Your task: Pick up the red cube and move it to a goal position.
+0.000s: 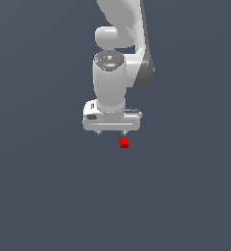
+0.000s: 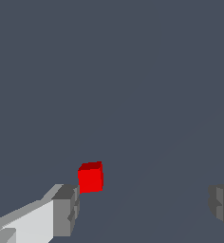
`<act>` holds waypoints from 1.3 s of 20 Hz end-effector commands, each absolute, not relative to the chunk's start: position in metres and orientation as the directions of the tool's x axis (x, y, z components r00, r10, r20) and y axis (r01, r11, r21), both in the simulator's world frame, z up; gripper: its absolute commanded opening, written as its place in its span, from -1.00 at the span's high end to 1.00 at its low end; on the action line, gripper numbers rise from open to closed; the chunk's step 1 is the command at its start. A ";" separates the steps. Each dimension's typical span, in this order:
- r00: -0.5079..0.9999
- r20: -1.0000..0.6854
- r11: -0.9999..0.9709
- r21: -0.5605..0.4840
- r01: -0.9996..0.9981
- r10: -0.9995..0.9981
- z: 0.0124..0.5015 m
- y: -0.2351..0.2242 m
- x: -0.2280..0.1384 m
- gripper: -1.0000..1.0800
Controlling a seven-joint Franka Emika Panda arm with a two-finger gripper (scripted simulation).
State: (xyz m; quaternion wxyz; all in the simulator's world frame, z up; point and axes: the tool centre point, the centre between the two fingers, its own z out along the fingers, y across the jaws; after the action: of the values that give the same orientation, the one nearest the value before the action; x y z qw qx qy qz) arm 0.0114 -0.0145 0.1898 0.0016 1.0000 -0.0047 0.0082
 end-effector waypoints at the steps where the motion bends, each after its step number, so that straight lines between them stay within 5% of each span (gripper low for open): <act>1: 1.000 0.017 -1.000 0.003 -0.009 -0.009 0.190 -0.014 0.011 -0.92; 11: 1.000 0.014 -1.000 0.002 0.009 0.009 0.162 -0.004 0.002 -0.92; 26: 0.997 0.003 -0.997 -0.001 0.083 0.083 0.047 0.036 -0.038 -0.92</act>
State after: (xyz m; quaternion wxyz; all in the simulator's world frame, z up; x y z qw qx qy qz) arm -0.0344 0.0330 0.0568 -0.0003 0.9993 0.0383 0.0010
